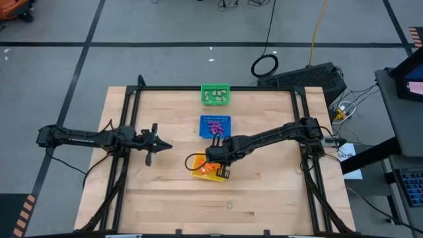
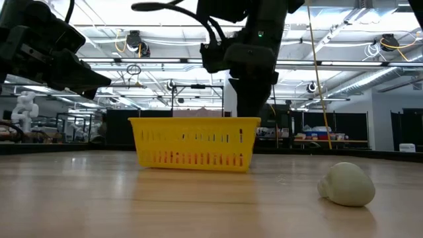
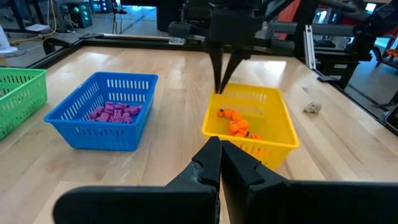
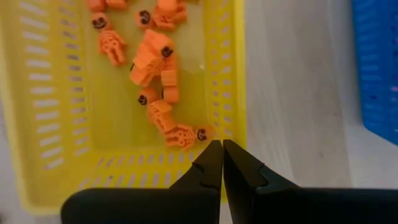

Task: Sort Halloween decoration
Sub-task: Adjust the yellow bin, then put the white skull toy into the green bin

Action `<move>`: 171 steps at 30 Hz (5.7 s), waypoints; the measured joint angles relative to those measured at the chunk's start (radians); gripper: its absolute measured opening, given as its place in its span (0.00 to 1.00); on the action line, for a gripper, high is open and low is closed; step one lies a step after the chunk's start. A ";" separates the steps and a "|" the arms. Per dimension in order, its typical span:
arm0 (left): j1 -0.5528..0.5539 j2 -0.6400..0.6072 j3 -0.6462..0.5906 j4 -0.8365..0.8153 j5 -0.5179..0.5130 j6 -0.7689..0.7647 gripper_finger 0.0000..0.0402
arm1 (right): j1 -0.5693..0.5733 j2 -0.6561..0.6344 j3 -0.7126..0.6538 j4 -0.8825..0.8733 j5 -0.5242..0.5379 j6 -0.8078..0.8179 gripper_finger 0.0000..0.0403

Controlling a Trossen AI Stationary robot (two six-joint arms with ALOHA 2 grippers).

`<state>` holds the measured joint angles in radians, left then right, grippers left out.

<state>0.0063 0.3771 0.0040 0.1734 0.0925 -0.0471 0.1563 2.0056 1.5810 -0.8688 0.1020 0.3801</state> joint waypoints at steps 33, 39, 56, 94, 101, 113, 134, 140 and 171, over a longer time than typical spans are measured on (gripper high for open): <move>0.000 0.000 0.000 -0.004 0.000 0.000 0.03 | 0.099 -0.161 -0.001 -0.089 0.081 -0.160 0.00; 0.000 0.000 0.000 -0.005 0.000 0.001 0.03 | 0.245 -0.136 -0.001 -0.081 -0.010 -0.206 0.04; 0.000 0.000 0.000 -0.010 0.000 0.000 0.03 | 0.448 -0.034 -0.001 -0.033 -0.052 -0.390 0.42; 0.000 0.000 0.000 -0.063 -0.030 -0.024 0.03 | 0.393 0.088 0.000 0.200 -0.129 -0.948 0.44; 0.000 0.000 0.000 -0.068 -0.030 -0.024 0.03 | 0.392 0.120 0.000 0.201 -0.131 -0.987 0.44; 0.000 0.000 0.000 -0.082 -0.030 -0.024 0.03 | 0.381 0.120 0.000 0.207 -0.133 -0.942 0.20; 0.000 0.000 0.000 -0.084 -0.029 -0.024 0.03 | 0.349 0.079 0.014 0.161 -0.131 -0.697 0.07; 0.000 0.000 0.000 -0.085 -0.029 -0.024 0.03 | 0.305 0.060 0.015 0.072 -0.129 -0.522 0.09; 0.000 0.000 0.000 -0.085 -0.015 -0.025 0.03 | -0.369 -0.236 0.017 -0.058 0.031 -0.231 0.09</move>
<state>0.0060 0.3775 0.0040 0.0883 0.0776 -0.0724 -0.2122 1.7692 1.5978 -0.9267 0.1335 0.1495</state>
